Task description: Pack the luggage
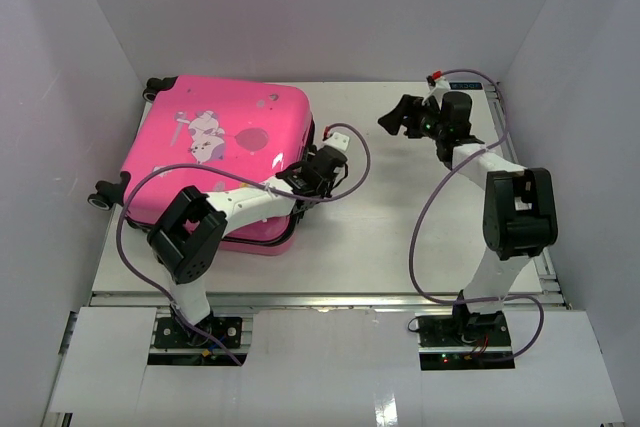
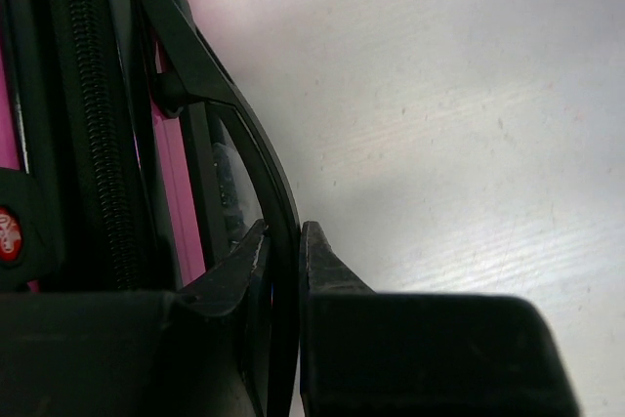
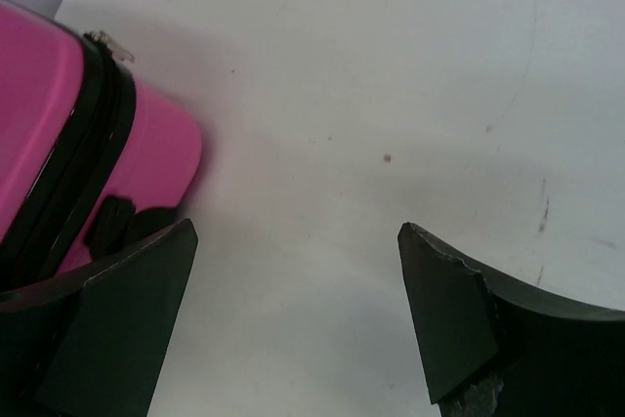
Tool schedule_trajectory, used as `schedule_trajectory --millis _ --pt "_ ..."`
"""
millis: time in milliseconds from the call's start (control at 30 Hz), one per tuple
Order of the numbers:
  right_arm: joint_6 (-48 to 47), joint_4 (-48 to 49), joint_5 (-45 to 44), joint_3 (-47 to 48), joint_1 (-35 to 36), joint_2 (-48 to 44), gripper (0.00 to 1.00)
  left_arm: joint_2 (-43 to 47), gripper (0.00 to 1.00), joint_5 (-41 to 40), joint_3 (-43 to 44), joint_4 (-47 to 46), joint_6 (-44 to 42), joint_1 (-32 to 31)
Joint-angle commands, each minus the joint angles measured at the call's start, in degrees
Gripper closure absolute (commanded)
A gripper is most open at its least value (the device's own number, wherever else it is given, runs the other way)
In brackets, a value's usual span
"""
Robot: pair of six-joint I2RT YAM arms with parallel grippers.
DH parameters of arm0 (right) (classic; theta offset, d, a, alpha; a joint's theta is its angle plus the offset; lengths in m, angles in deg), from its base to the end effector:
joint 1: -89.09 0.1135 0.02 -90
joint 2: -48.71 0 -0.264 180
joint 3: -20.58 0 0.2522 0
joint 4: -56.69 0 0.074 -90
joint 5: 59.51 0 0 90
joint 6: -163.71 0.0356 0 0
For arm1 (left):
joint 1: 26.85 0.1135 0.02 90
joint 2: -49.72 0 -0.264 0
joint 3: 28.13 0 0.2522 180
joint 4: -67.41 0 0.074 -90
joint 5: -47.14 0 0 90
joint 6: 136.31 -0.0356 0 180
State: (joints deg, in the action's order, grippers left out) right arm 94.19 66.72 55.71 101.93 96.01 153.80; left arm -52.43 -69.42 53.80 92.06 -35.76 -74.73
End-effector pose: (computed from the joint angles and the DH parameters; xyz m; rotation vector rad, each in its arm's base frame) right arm 0.4179 0.0660 0.2417 -0.1027 1.8456 0.7343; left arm 0.2715 -0.2766 0.2097 0.5094 2.1954 0.0071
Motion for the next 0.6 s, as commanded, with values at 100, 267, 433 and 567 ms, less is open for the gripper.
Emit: schedule_trajectory --millis 100,267,433,567 --pt "-4.0 -12.4 -6.3 -10.6 1.3 -19.6 0.10 -2.7 0.85 16.2 12.4 -12.3 0.6 5.0" --pt "-2.2 -12.8 -10.7 -20.3 3.3 -32.5 0.10 -3.3 0.65 17.0 16.5 -11.8 -0.9 5.4" --pt "-1.4 -20.7 -20.0 -21.6 4.6 -38.7 0.10 0.1 0.06 22.6 20.2 -9.3 -1.4 5.5" --pt "-1.1 -31.0 -20.0 -17.9 5.6 -42.9 0.10 3.7 0.02 21.6 24.0 -3.0 -1.5 5.5"
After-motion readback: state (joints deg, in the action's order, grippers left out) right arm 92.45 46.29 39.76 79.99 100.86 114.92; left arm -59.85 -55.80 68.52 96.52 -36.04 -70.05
